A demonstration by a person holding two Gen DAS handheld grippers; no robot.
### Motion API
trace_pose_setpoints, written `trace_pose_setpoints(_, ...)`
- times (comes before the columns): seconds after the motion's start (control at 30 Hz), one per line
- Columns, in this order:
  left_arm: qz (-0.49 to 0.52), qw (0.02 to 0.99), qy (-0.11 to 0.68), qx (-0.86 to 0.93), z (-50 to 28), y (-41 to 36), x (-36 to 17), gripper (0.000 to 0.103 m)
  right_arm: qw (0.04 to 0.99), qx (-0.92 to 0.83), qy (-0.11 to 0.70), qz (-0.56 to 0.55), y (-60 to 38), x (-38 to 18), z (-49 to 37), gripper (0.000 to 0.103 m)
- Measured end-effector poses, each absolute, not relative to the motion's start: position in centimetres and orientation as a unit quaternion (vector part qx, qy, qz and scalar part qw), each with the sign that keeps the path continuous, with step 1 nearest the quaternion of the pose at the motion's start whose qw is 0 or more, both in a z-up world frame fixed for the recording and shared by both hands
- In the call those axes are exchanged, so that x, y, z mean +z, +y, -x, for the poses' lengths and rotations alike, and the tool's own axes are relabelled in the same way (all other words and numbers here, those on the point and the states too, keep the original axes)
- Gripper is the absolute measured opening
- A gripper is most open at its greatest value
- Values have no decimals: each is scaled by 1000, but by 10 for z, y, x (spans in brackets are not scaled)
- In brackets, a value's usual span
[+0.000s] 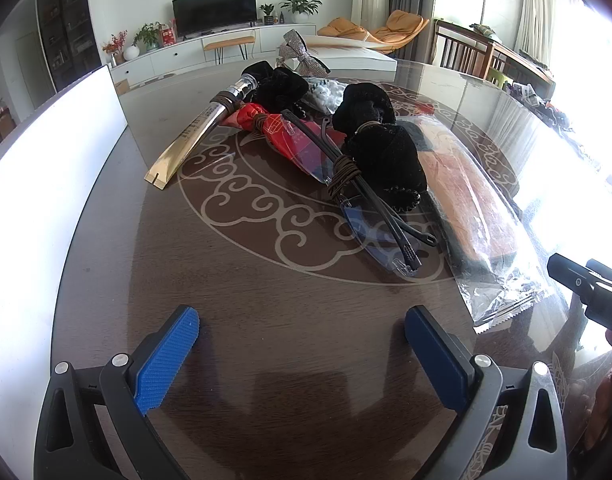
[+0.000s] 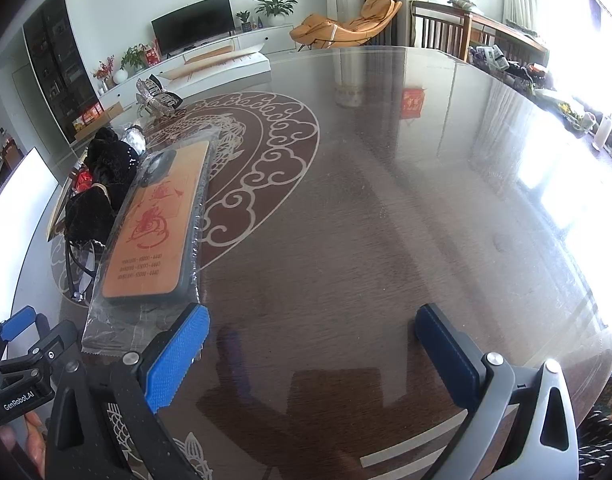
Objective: Organize objects
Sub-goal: 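Bring both open tools back over the table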
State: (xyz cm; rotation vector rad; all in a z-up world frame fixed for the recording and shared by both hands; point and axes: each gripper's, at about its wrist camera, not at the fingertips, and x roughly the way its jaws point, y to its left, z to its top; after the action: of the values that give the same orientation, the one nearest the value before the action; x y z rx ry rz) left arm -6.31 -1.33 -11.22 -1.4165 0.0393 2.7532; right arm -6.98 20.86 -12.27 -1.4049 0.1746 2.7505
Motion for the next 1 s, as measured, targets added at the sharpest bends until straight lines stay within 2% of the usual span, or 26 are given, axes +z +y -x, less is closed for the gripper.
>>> trace_pose_setpoints(1.0, 457, 23, 13, 889, 63, -13, -112, 103, 34, 886, 30, 461, 203, -125, 69, 103)
